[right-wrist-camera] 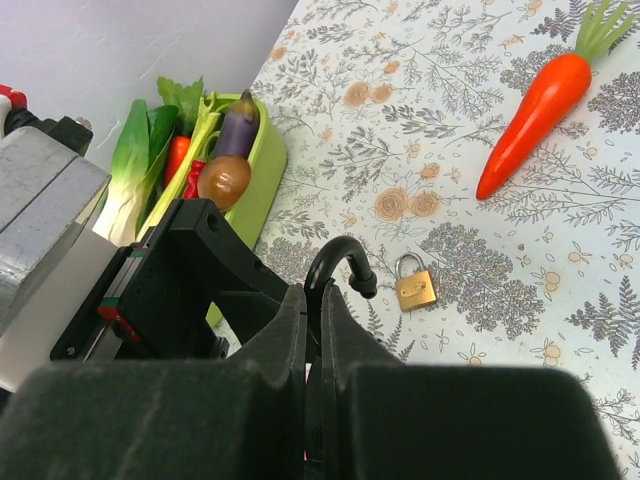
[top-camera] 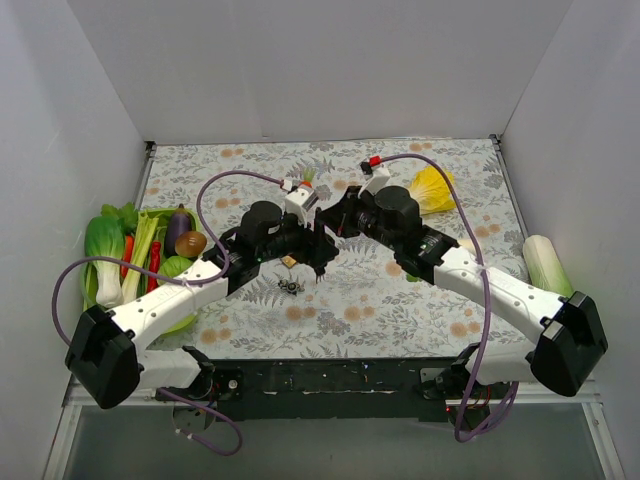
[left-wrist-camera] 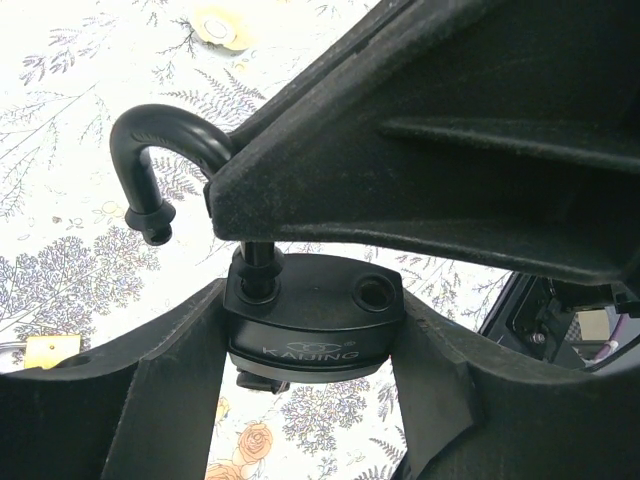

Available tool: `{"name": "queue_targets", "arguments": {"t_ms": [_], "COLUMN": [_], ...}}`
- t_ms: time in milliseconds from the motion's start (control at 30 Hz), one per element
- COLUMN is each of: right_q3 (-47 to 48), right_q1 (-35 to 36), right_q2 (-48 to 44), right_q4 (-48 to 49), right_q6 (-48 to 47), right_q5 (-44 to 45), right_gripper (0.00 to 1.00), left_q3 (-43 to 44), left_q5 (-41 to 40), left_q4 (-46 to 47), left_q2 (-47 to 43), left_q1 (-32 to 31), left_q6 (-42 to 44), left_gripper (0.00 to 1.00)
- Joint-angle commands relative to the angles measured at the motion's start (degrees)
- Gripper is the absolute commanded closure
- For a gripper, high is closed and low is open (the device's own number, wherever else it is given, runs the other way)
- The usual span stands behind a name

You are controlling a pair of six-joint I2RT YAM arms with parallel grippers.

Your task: Unlock with the key

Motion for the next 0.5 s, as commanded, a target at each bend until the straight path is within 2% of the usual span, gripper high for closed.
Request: {"name": "queue_targets", "arguments": {"t_ms": [0,100,133,200,233,300,467], "right_q3": [-0.8,-3.2,-4.7,-6.1,-7.4,-9.0,-13.2], "right_q1": [0.1,0.0,0.0,-0.1,-0.2,-0.4,-1.4], "right_q2": [-0.6,-1.7,-2.2,-3.4,-4.4,-5.4,-8.4], "right_q4": [2.3,4.4,5.4,5.9,6.5,7.4,8.4], "right_q6": [-1.3,-2.3,-2.5,-2.7,-2.5,-2.0,-1.8], "right_q5": [0.4,-1.1,-1.4,-1.4,-1.4,-3.6,-4.6], "right_gripper": [0.99,0.99,0.99,0.99,0.99,0.99,0.99], "left_q3": [3.8,4.4,4.4,4.4,4.4,4.1,4.0], "left_q5": [-1.7,-1.6,-1.7,-2.0,-2.1,-2.6,-1.8], "left_q4": [2.4,1.8,1.6,1.6,1.6,1.8,1.9], "left_q2": [-0.3,0.1,0.1,-0.1,-0.6,-1.1,-2.8], "left_q1": [-0.2,-0.2,-0.1,-0.2,-0.1,-0.1,-0.1], "left_q6": [-1.1,-1.6,-1.6,-1.5,-1.2,-0.5,1.0], "left_gripper": [0.73,0.50,0.35,0.23,0.13,0.03,0.02]}}
